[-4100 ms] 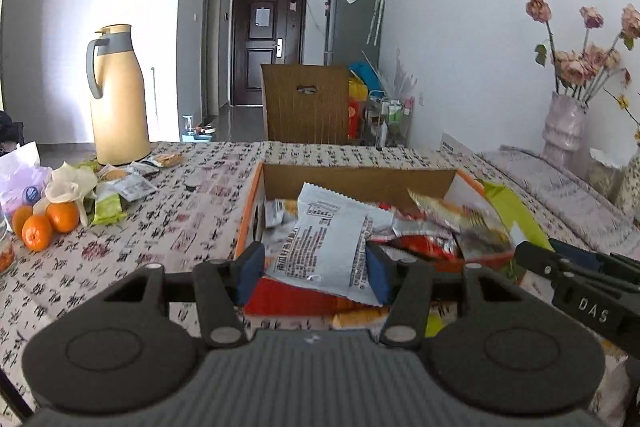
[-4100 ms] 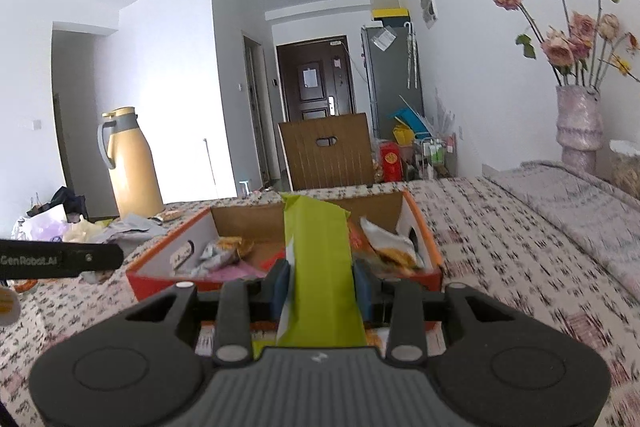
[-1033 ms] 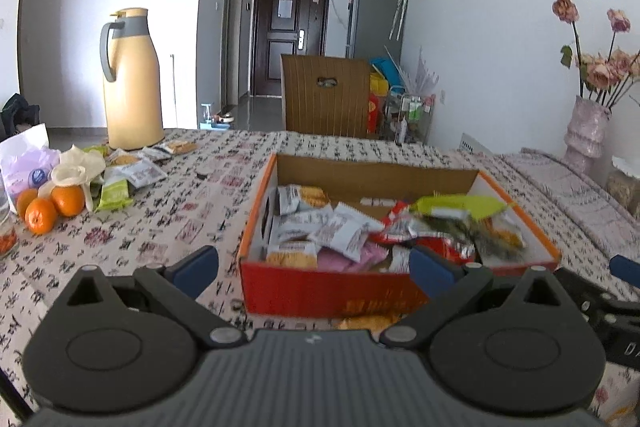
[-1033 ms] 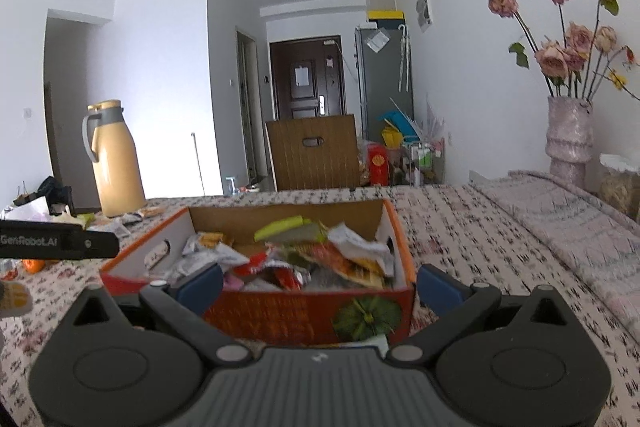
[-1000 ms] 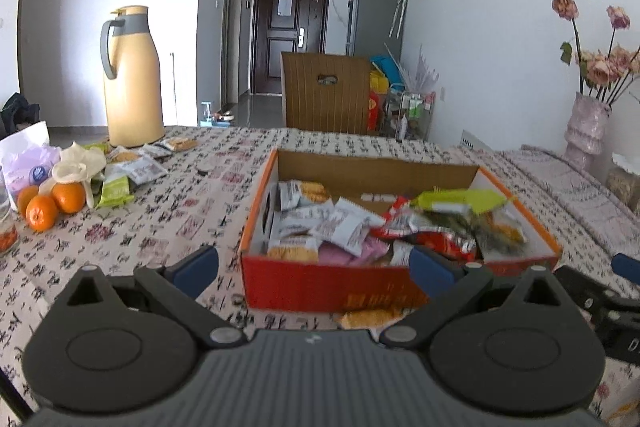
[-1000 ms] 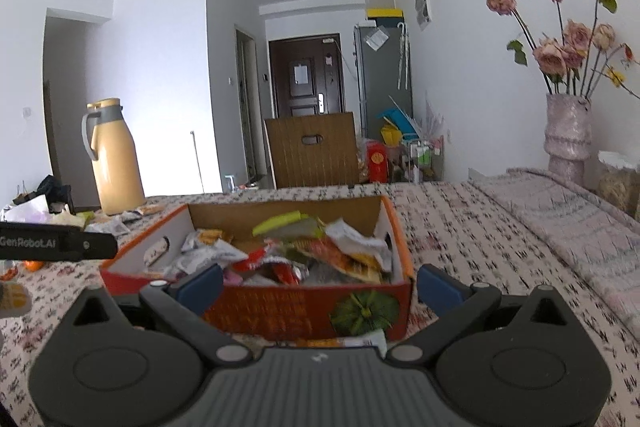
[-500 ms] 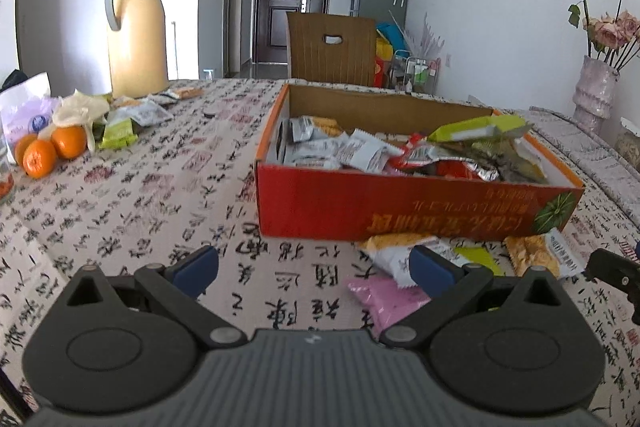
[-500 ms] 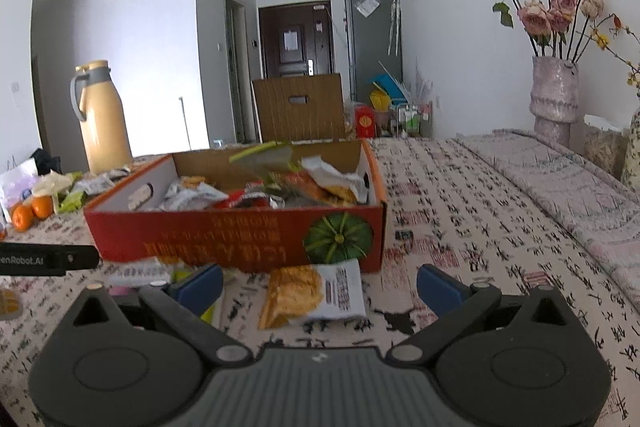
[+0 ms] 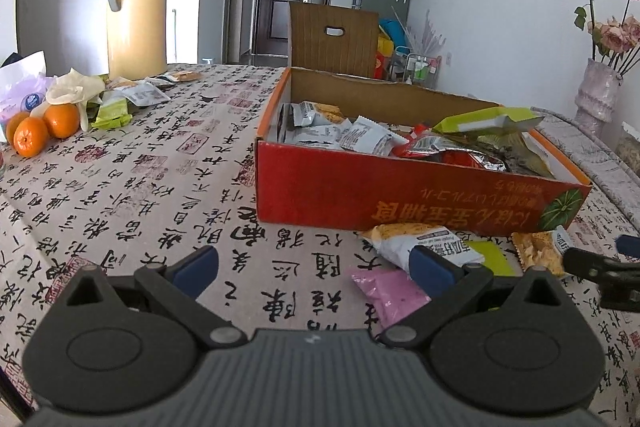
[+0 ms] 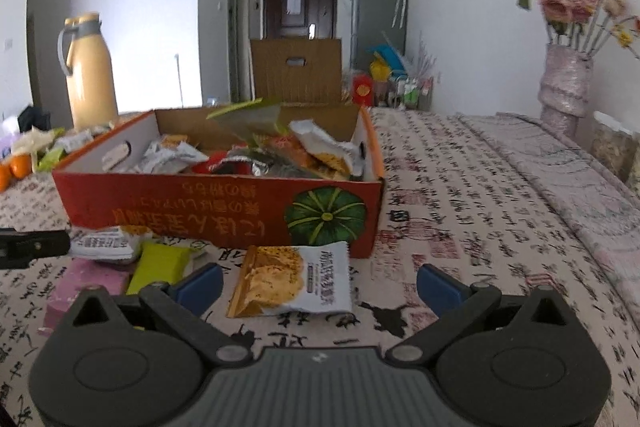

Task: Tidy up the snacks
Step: 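Move both tools back to the snack pile beside the box, then grasp a white packet with the right tool and lift it toward the box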

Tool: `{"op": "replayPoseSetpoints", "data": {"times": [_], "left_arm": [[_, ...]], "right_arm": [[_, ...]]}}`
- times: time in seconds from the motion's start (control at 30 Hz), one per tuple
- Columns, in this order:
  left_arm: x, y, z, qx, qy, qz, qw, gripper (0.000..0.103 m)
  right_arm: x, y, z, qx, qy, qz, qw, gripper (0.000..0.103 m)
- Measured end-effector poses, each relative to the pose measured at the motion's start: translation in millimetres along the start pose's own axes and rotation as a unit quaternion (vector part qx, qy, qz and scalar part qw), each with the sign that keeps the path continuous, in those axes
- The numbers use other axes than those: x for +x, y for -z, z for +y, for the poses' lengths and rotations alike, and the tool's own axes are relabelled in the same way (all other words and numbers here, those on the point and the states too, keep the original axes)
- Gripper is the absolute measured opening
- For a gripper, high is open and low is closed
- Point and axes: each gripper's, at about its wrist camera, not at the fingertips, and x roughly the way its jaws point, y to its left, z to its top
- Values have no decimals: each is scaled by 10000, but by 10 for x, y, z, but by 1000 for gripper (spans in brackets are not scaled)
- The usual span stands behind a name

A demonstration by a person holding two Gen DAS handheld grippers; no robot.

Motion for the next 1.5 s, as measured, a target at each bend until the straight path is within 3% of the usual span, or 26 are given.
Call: {"op": "replayPoseSetpoints", "data": {"times": [0.33, 0.6, 0.67, 0.8, 0.83, 0.87, 1.0, 1.5], "left_arm": [[8, 10, 34, -87, 69, 14, 9999, 103], [3, 13, 41, -120, 150, 12, 9998, 103], [-2, 15, 43, -127, 168, 4, 9998, 103], [-1, 16, 43, -128, 163, 4, 9998, 103], [-1, 16, 43, -127, 162, 1, 9998, 103], [-1, 17, 43, -126, 158, 2, 9998, 103], [9, 19, 42, -122, 130, 17, 9998, 103], [-91, -79, -2, -42, 45, 12, 10000, 103]], "right_arm": [[514, -84, 124, -102, 128, 660, 9977, 103], [558, -60, 43, 143, -19, 695, 9975, 101], [506, -43, 59, 100, -94, 563, 9983, 81], [419, -19, 99, 13, -291, 421, 9987, 54], [404, -22, 100, 10, -329, 383, 9987, 29], [394, -25, 99, 24, -363, 370, 9987, 18], [343, -12, 86, 31, -456, 309, 9985, 13], [-67, 49, 3, 222, -323, -793, 9961, 12]]}}
